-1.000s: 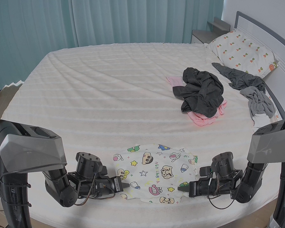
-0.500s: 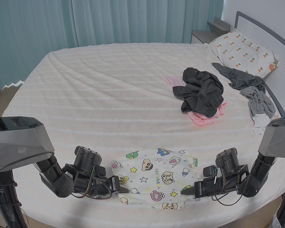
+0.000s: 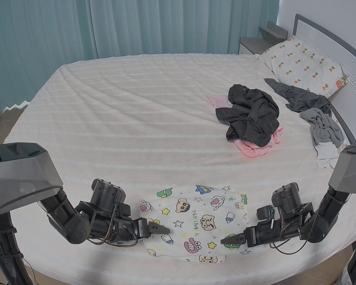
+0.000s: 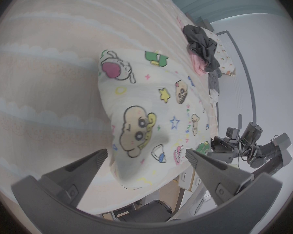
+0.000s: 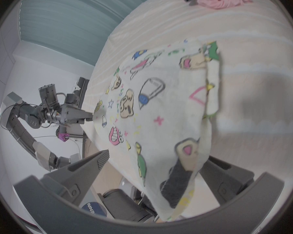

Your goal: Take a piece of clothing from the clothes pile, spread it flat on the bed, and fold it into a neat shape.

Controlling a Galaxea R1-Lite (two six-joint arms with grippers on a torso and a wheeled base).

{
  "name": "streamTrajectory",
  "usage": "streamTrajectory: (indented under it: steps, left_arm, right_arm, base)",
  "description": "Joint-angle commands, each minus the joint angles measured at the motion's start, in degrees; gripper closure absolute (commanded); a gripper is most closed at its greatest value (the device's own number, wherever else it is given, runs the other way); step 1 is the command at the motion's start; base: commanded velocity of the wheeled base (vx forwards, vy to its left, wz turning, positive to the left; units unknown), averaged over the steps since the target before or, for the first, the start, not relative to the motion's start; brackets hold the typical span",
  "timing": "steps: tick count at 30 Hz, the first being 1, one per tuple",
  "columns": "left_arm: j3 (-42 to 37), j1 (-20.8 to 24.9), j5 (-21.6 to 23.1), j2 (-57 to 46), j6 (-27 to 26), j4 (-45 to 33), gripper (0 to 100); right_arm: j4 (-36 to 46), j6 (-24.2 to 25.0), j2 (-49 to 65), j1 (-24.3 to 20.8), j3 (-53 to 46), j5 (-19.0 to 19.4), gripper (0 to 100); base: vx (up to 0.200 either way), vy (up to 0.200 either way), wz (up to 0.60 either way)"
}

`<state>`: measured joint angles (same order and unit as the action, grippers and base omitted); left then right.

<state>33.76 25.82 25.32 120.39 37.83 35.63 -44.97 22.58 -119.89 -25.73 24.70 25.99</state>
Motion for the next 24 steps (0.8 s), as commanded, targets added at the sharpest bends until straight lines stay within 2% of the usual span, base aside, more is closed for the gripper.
streamTrajectory:
  steps: [1, 3, 6, 9, 11, 17, 19, 20, 23, 24]
  left_arm:
    - [-0.2, -2.4, 1.8, -5.3, -0.2, 0.0, 0]
    - [0.3, -3.4, 1.3, -5.3, -0.6, 0.1, 0]
    - [1.8, -4.5, -2.9, -3.6, -0.4, 2.2, 0]
    - [3.0, -4.6, -6.3, 1.2, -0.2, 5.1, 0]
    - [3.1, -4.8, -6.2, 2.9, 0.3, 5.6, 0]
    - [5.0, -3.8, -6.8, 4.7, 6.3, 5.3, 0]
    - [7.8, -3.5, -8.4, 6.6, 11.1, 5.3, 0]
    - [7.8, -3.5, -8.4, 6.6, 11.1, 5.3, 0]
    - [10.0, -2.6, -12.9, 8.2, 12.4, 5.1, 0]
    - [10.0, -2.6, -12.9, 8.2, 12.4, 5.1, 0]
  right_arm:
    - [0.8, -0.6, 5.8, 2.1, 1.0, -2.0, 0]
    - [1.6, -0.8, 8.2, 3.1, 1.2, -2.1, 0]
    - [5.2, -3.0, 11.4, 6.8, 2.7, -2.2, 0]
    - [6.8, -3.8, 10.6, 10.4, 5.3, -2.1, 0]
    - [6.4, -3.9, 7.7, 11.6, 6.2, -2.0, 0]
    - [2.8, -3.6, 2.2, 11.9, 7.2, -2.6, 0]
    - [-2.1, -3.3, -0.4, 12.1, 6.7, -2.5, 0]
    - [-2.1, -3.3, -0.4, 12.1, 6.7, -2.5, 0]
    - [-5.7, -1.7, -0.7, 12.4, 5.9, -2.4, 0]
    - [-5.7, -1.7, -0.7, 12.4, 5.9, -2.4, 0]
  base:
    - [0.000, 0.000, 0.00]
    - [0.000, 0.000, 0.00]
    - [0.000, 0.000, 0.00]
    - [0.000, 0.000, 0.00]
    - [0.000, 0.000, 0.00]
    - [0.000, 0.000, 0.00]
    - [0.000, 0.000, 0.00]
    - [0.000, 0.000, 0.00]
    - [0.000, 0.000, 0.00]
    - [0.000, 0.000, 0.00]
